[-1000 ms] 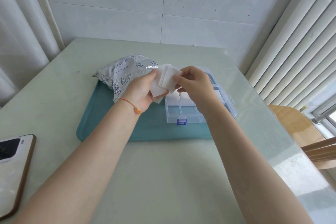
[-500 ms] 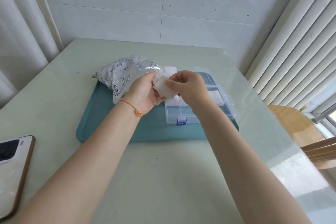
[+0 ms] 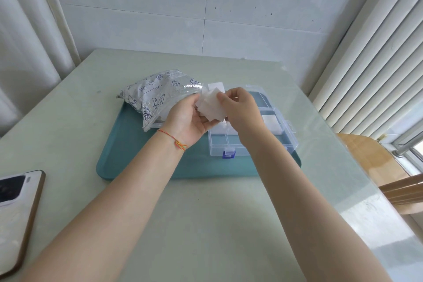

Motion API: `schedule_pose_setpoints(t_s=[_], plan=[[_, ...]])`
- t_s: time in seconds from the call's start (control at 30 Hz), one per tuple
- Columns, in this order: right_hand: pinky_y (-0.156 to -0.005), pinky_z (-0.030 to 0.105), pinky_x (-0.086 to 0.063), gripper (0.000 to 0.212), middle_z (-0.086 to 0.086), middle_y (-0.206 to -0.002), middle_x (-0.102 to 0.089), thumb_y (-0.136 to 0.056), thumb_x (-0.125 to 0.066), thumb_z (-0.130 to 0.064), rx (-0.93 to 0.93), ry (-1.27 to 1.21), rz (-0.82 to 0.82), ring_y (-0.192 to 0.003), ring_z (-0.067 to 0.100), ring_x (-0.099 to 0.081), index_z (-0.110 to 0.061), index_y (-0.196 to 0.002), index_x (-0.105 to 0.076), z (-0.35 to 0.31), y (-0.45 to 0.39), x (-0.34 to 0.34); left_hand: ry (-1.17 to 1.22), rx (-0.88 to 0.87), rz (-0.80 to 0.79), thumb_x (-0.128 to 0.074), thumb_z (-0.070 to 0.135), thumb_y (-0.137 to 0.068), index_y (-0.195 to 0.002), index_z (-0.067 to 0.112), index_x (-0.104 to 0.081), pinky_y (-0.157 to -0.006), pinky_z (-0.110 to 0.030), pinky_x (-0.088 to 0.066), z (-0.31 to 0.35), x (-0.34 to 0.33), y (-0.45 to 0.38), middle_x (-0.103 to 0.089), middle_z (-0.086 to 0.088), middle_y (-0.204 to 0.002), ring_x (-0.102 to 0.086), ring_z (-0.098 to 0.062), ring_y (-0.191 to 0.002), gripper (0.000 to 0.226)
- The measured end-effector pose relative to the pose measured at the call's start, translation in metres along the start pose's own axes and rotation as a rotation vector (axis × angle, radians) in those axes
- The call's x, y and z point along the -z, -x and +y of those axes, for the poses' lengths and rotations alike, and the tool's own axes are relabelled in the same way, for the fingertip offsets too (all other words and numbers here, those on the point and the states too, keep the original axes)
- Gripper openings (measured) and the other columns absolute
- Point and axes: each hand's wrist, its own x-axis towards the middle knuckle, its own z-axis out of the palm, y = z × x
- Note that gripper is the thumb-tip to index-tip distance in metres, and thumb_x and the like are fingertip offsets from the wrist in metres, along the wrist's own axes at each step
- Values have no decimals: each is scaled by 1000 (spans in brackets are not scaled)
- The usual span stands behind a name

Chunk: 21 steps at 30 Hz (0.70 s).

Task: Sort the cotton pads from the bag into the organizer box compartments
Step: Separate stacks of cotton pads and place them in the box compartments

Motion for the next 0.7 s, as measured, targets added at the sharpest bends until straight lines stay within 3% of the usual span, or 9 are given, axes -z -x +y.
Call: schedule_pose_setpoints(t_s=[0.23,0.37,0.57,0.67,0.7], plan=[[-59,24,-35,18,-6,-81,-49,-98,-51,-31,-66,-35,31,-72,12,-45,-17,-88,-46,1,6,-12,91,15,33,-37,25,-106,-116,4,-57,-78,-33,-55,-10,-8,3,-62,-12,-96,-64,-21,-83,31],[-61,23,-37,19,-4,-84,-51,-99,-50,-27,-110,-180,93,-73,12,-47,-19,-83,-45,3,7,-17,98,14,20,-42,19,-103,-113,5,-59,-67,-25,-54,-15,-11,5,-64,-9,-89,-63,-18,-79,24],[-62,24,-42,11,-9,-78,-55,-91,-60,-21,48,27,128,-69,9,-52,-18,-88,-50,8,6,-17,69,-13,-18,-35,17,-103,-91,5,-64,-59,-22,-53,-15,-12,5,-71,-6,-75,-68,-14,-69,34],[-52,15,-41,14,-7,-80,-61,-89,-61,-14,113,148,10,-69,8,-56,-18,-100,-52,3,5,-8,98,-22,-27,-30,20,-105,-102,2,-64,-64,-23,-54,-9,-10,5,-73,-13,-90,-70,-18,-77,39],[-50,15,-39,17,-7,-81,-61,-89,-61,-13,135,208,-34,-68,7,-56,-18,-104,-54,1,5,-4,104,-27,-21,-31,19,-105,-100,2,-64,-62,-22,-54,-7,-9,5,-73,-13,-87,-70,-18,-74,38]])
